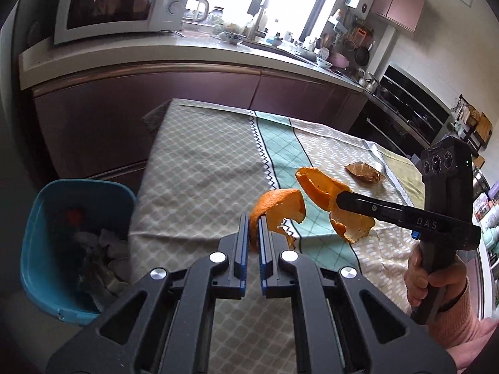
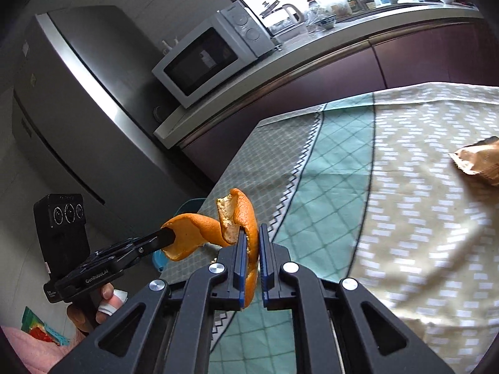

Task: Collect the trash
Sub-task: 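Close left tool on one orange peel while right tool grasps another peel, then carry both orange peels to the blue bin and open both tools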

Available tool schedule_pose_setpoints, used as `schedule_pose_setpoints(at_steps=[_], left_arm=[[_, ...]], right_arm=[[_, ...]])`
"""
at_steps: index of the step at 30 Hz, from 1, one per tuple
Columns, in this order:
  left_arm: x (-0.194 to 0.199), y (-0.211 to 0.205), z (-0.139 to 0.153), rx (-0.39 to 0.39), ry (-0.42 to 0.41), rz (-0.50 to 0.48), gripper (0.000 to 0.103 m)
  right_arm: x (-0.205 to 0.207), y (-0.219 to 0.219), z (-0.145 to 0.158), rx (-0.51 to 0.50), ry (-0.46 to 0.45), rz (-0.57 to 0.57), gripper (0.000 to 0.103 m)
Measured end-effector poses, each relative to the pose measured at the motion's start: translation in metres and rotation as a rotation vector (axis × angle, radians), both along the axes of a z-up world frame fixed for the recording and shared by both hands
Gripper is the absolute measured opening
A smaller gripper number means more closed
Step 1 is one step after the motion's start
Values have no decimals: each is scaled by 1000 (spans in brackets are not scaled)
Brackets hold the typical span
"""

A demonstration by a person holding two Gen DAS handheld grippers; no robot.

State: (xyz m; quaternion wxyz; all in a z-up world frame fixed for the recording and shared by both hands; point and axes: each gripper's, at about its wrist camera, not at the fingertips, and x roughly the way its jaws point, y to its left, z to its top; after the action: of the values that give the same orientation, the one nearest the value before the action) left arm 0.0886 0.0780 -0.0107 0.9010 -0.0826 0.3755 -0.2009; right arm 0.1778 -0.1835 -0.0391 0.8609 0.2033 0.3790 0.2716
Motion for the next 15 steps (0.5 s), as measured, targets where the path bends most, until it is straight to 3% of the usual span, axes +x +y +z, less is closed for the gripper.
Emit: schedule_pose_setpoints(at_steps=[7,15], left_arm=[[-20,69,9,26,-34,134,6],[-29,137,1,63,-19,275,6]], right_arm=[[13,64,4,-1,-4,135,6],[34,139,6,-26,12,255,6]])
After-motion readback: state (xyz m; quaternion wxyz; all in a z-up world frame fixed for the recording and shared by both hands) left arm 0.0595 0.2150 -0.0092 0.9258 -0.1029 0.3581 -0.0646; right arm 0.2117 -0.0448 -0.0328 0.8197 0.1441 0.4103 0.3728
